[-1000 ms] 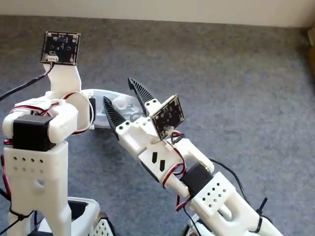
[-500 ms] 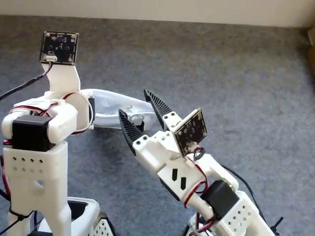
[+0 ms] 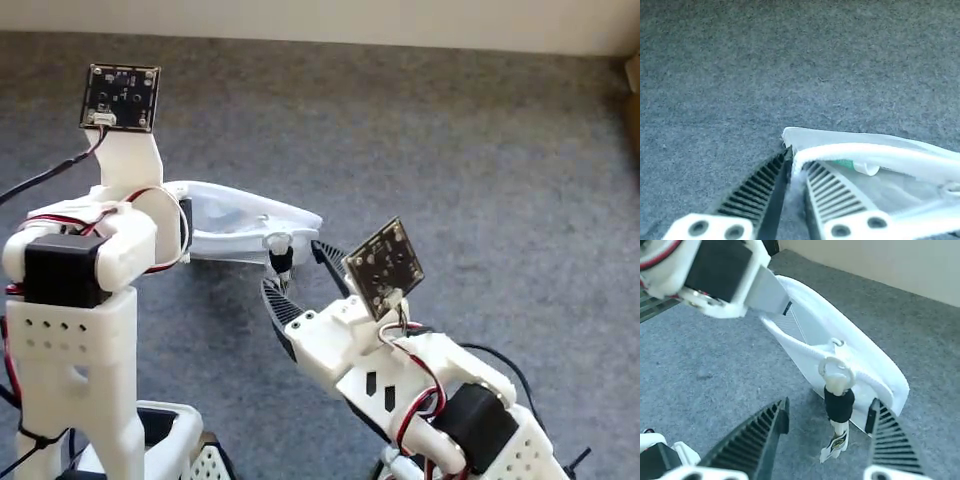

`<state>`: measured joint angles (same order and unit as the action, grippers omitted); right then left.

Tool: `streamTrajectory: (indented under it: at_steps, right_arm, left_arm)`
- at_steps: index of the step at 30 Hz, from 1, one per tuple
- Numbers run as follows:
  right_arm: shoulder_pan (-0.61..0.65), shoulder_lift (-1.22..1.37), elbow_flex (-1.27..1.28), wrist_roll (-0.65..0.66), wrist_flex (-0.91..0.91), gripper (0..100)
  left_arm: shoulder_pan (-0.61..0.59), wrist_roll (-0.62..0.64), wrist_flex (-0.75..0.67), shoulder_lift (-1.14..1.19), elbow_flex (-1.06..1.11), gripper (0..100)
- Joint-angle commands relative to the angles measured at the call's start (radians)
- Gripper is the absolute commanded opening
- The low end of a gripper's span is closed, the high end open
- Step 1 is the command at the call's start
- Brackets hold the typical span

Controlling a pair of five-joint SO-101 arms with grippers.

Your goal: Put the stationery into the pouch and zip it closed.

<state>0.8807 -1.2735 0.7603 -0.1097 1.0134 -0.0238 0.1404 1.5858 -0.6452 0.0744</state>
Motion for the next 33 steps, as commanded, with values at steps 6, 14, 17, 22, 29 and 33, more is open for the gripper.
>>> streamTrajectory:
  at_steps: [6,14,17,22,29,33]
  right_arm:
    - [0.016,-0.010,0.090,-0.009,-0.191,22.4]
    - [-0.028,-0.012,0.203,-0.009,-0.337,14.2]
    - [-0.064,-0.012,0.208,-0.009,-0.337,14.2]
    - [-0.067,-0.010,0.211,-0.015,-0.338,14.2]
    - [-0.067,-0.010,0.213,-0.017,-0.340,14.2]
    - [-0.070,-0.008,0.243,-0.017,-0.392,14.2]
  left_arm:
    - [0.013,0.005,-0.009,-0.007,-0.005,1]
    - [0.013,0.005,-0.009,-0.007,-0.002,1]
    - [0.013,0.005,-0.009,-0.007,-0.001,1]
    - [0.013,0.005,-0.009,-0.007,-0.001,1]
    - [0.013,0.005,-0.009,-0.007,-0.001,1]
    - [0.013,0.005,-0.009,-0.007,-0.001,1]
